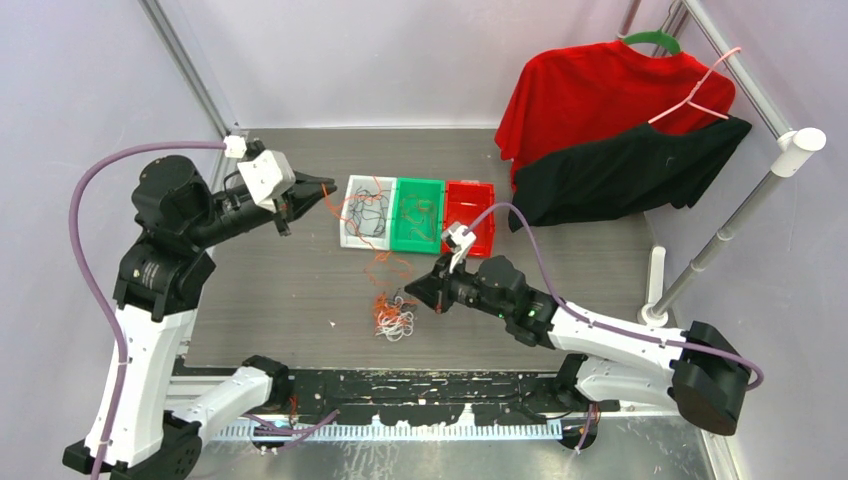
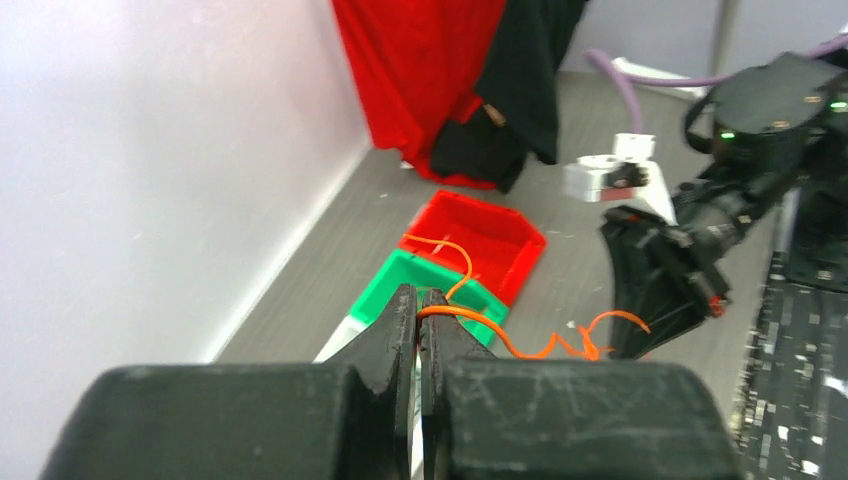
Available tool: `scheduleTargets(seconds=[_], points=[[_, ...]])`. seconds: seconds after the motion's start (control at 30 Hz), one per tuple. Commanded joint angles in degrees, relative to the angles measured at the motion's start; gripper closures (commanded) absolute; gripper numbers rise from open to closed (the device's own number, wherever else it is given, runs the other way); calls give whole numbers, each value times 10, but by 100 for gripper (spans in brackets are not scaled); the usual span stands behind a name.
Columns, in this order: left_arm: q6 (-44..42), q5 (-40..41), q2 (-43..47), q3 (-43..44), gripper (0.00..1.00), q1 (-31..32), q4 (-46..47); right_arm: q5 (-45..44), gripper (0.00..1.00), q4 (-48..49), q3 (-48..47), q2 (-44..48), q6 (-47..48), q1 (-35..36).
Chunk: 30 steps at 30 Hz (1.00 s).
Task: Untangle the cables
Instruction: Untie the cable.
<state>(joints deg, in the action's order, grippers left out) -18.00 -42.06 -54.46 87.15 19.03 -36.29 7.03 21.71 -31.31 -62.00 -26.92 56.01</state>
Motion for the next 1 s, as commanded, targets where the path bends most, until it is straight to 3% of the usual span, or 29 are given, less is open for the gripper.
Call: scheduleTargets(seconds=[0.0,0.3,0.5,0.7,0.77,0.87,0.97], points=[[-40,109,26,-4,100,1,46,-49,99,-25,37,33,7,-4],[-24,221,33,-9,100,1,154,-144,99,-108,43,41,-4,-4],[-14,232,31,-8,100,2,174,-227,99,-181,23,29,-4,-4],[5,194,27,-10,100,1,177,-191,99,-147,31,49,-4,-4],[17,190,25,-7,100,2,191,-175,92,-154,19,56,11,-4],[26,175,19,4,100,2,208,-156,64,-164,1,74,28,-4],[35,161,3,27,100,1,214,-158,46,-167,-21,103,48,-4]])
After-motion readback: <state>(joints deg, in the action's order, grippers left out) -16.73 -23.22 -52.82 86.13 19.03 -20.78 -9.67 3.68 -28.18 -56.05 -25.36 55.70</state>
